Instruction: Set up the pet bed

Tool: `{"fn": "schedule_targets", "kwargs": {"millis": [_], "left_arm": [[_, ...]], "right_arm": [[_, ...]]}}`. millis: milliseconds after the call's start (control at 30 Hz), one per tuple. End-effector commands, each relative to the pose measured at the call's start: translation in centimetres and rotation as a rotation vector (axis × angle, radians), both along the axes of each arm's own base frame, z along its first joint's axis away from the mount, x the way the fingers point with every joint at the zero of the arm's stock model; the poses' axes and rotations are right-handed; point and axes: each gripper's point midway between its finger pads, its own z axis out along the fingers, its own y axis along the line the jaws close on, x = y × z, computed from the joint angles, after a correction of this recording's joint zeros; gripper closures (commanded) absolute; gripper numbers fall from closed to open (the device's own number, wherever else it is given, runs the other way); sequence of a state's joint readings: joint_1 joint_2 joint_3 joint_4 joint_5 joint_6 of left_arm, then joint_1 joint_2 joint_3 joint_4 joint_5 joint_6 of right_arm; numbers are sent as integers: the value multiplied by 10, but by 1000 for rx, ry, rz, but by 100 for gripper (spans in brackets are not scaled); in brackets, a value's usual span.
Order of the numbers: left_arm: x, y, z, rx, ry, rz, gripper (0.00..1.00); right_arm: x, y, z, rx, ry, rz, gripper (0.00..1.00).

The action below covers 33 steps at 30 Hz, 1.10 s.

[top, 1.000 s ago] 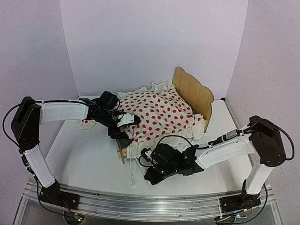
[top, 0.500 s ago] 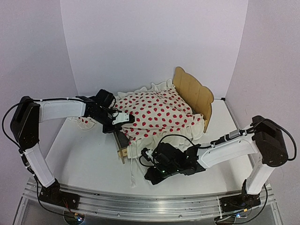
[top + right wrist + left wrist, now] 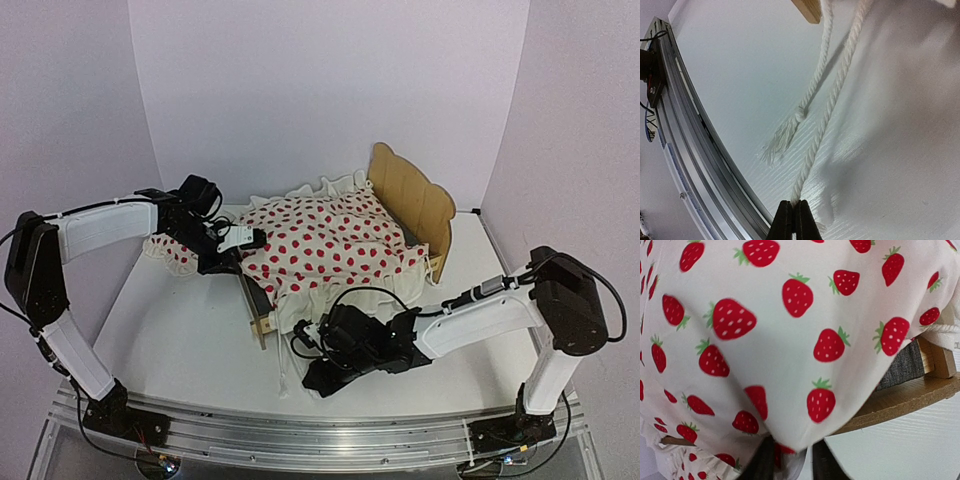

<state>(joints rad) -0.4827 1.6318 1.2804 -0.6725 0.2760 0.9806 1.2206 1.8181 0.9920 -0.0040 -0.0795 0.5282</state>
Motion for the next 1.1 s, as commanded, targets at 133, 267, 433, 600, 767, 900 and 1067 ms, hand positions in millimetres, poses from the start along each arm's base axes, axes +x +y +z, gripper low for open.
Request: {"fn": "schedule_targets", "kwargs": {"millis": [133,267,433,600,767,900,1067], "left_arm": [[-23,-34,68,-187,-39,-114,37],[-78,-71,72,-246,-47,-268,37],[-102,-105,58,-290,-10,-317,33],[-127,-112,28,-211,-55,-466,28],[-134,-107,-6,-122,-123,-605,25],[-125,-121,-7,-153,-183,-594,30],[-118,-124,-13,-146,-231,-574,55]], "right_arm": [[-7,-3,9,14,12,10,100],[-6,-6,11,14,1,5,100],[-7,-3,10,16,8,14,100],[-6,-4,10,15,1,8,100],[-5,-2,10,15,-5,12,100],[-5,-2,10,15,-5,16,100],[-4,-6,10,9,-13,5,100]]}}
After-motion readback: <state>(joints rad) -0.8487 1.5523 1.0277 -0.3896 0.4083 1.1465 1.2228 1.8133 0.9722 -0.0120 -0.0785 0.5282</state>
